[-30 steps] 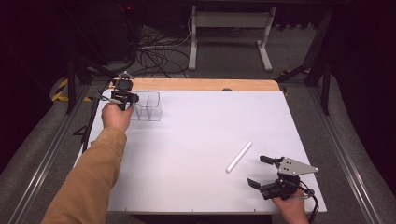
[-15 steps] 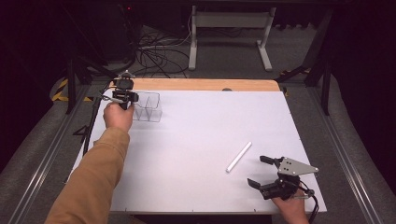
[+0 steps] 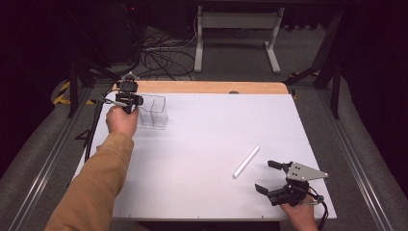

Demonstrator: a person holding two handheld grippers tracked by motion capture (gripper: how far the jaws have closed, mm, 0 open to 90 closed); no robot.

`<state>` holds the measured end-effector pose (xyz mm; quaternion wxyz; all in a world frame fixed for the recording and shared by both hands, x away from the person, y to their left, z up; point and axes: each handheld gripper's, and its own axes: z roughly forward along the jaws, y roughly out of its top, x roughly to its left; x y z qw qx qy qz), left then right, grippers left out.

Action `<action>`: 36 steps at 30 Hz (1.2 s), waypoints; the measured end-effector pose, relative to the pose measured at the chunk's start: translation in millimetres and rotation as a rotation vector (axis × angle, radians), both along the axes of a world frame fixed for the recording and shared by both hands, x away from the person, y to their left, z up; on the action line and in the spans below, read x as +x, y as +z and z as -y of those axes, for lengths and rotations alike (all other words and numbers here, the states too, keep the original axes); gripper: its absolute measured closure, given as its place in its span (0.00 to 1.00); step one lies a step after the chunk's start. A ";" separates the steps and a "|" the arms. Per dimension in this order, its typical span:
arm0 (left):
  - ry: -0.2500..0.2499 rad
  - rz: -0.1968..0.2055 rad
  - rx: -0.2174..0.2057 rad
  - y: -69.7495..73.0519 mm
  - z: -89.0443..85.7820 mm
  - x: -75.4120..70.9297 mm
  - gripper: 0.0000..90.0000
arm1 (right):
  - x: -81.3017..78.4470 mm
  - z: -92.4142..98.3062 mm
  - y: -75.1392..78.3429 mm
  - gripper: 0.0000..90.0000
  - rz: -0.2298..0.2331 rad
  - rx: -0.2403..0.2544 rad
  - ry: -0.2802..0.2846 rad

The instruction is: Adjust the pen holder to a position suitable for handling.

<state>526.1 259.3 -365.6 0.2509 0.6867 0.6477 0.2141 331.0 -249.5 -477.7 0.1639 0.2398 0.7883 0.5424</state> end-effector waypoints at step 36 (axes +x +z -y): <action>-0.323 0.030 -0.098 8.8 106.0 -69.8 0.99 | 4.1 -1.5 2.1 0.05 0.005 0.026 0.018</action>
